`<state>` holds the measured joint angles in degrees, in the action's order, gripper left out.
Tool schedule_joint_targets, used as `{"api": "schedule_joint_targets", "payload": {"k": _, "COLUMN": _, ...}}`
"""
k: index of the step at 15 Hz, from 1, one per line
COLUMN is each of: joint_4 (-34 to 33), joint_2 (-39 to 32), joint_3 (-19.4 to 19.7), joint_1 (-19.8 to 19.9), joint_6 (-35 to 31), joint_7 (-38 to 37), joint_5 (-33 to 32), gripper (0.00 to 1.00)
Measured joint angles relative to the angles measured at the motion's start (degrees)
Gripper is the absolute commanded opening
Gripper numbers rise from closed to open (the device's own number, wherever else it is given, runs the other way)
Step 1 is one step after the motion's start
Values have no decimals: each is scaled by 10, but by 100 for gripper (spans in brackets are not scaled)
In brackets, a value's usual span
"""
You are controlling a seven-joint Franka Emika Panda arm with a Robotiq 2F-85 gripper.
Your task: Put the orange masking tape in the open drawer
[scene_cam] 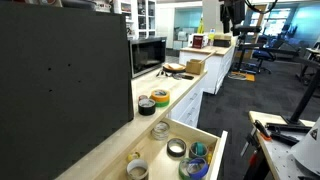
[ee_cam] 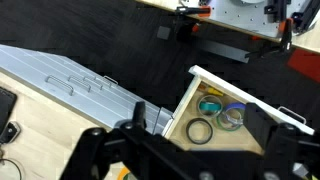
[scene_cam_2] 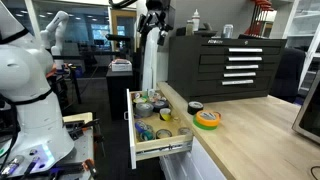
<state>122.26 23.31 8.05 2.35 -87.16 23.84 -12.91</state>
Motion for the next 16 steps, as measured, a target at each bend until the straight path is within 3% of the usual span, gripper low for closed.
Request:
{"api": "schedule_joint_targets", "payload": {"k": 12, "joint_4": 0, "joint_2": 0, "joint_3": 0, "joint_1": 0, "joint_6": -1, "joint_7": 0, "joint_5": 0, "gripper": 100}}
{"api": "schedule_joint_targets", "payload": {"k": 16, "joint_4": 11, "joint_2": -1, "joint_3": 3, "joint_1": 0, "joint_6": -33, "joint_7": 0, "joint_5": 14, "gripper": 100}}
